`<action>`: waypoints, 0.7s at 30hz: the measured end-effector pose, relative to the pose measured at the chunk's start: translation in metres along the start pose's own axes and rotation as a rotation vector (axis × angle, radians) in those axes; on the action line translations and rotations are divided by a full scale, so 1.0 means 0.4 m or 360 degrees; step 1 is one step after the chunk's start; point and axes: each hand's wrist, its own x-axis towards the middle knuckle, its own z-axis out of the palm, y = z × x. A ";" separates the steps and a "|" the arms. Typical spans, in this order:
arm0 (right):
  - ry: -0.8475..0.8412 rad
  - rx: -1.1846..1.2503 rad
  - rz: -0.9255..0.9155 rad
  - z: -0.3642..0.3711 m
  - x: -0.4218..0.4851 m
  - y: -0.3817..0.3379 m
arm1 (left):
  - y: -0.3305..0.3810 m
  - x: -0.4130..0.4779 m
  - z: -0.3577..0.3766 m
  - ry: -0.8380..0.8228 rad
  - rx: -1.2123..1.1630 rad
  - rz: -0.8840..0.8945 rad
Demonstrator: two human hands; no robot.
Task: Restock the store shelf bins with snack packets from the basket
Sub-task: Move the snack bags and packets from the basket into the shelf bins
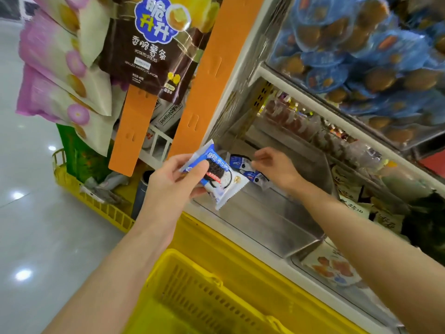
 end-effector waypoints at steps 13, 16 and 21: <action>-0.0153 -0.0273 0.0033 0.113 0.267 0.134 | -0.049 0.118 -0.070 0.0027 0.0171 0.0048; -0.0101 -0.0164 0.0318 0.106 0.308 0.143 | -0.054 0.125 -0.068 -0.0016 0.0133 0.0040; -0.0018 -0.0214 0.0257 0.093 0.324 0.133 | -0.057 0.128 -0.070 -0.0055 0.0144 0.0048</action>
